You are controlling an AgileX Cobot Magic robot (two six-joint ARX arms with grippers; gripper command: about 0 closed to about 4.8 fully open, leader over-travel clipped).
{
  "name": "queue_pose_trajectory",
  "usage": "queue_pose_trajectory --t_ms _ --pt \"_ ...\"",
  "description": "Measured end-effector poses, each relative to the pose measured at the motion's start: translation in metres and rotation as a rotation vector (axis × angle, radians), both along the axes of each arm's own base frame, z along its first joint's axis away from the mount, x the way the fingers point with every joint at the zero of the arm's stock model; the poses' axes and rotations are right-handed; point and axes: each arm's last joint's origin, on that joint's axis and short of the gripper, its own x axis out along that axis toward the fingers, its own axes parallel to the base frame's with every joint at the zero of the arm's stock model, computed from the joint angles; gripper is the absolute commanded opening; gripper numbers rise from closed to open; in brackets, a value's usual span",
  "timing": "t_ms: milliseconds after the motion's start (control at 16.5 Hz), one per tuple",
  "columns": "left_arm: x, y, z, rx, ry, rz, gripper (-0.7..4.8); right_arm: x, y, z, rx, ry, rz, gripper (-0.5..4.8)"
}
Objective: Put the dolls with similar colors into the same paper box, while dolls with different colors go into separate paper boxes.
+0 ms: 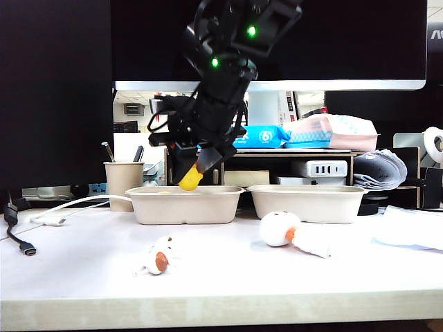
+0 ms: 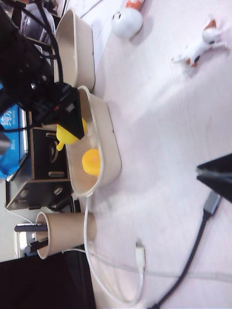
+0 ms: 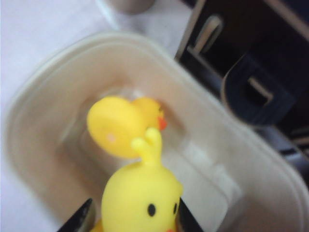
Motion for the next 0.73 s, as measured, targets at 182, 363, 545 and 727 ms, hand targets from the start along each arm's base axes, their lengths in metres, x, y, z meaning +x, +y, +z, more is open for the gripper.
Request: queue_pose_trajectory --t_ms 182,363,545,727 --pt "0.000 0.000 0.000 0.001 0.000 0.001 -0.05 0.004 0.003 0.003 0.032 -0.052 0.006 2.87" --pt "0.000 0.000 0.000 0.000 0.000 0.001 -0.05 0.005 0.003 0.003 0.034 -0.056 0.007 3.11" --pt "0.000 0.000 0.000 0.001 0.000 0.001 -0.05 0.005 -0.001 0.006 0.001 -0.014 0.000 3.10" --pt "-0.001 -0.003 -0.001 0.005 0.011 -0.033 -0.05 -0.008 -0.010 0.030 -0.049 0.098 0.026 3.10"
